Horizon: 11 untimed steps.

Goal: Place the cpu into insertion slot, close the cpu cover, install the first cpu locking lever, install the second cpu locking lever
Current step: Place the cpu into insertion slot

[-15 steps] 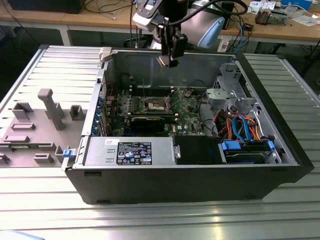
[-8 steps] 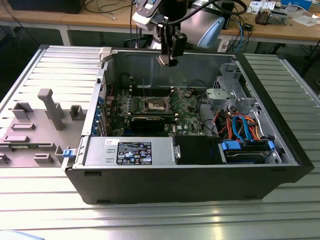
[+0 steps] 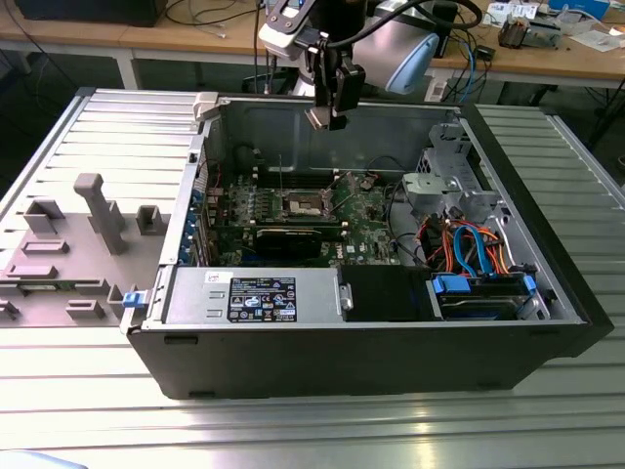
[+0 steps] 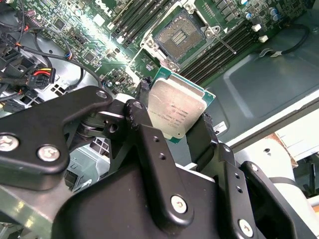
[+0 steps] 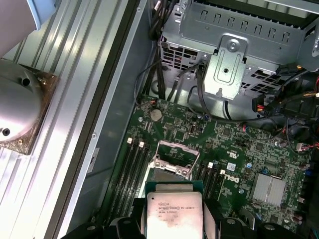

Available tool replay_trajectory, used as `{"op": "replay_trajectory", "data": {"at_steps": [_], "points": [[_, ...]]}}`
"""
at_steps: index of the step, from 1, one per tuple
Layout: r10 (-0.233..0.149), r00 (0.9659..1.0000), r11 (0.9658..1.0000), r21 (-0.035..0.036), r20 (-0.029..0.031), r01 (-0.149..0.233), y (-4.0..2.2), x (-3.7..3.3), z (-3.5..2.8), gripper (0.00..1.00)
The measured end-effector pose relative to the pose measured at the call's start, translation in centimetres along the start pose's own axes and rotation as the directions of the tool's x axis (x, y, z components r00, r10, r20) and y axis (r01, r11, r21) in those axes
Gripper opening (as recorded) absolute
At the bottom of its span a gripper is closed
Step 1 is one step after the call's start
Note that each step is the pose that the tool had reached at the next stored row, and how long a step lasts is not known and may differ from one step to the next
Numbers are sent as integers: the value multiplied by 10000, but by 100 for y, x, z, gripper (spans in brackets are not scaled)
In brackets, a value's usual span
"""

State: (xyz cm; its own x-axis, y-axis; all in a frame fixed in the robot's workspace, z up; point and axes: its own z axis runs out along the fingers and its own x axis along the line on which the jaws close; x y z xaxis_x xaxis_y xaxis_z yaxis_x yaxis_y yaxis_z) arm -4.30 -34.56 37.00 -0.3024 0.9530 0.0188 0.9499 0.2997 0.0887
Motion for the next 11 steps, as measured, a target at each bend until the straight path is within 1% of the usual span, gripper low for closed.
{"op": "replay_trajectory", "data": {"at_steps": [5, 9, 11], "points": [[64, 10000, 10000, -1, 6, -64, 0, 0, 0, 55], [249, 9997, 9997, -5, 22, -249, 0, 0, 0, 55], [436, 9990, 9990, -9, 38, -436, 0, 0, 1, 55]]}}
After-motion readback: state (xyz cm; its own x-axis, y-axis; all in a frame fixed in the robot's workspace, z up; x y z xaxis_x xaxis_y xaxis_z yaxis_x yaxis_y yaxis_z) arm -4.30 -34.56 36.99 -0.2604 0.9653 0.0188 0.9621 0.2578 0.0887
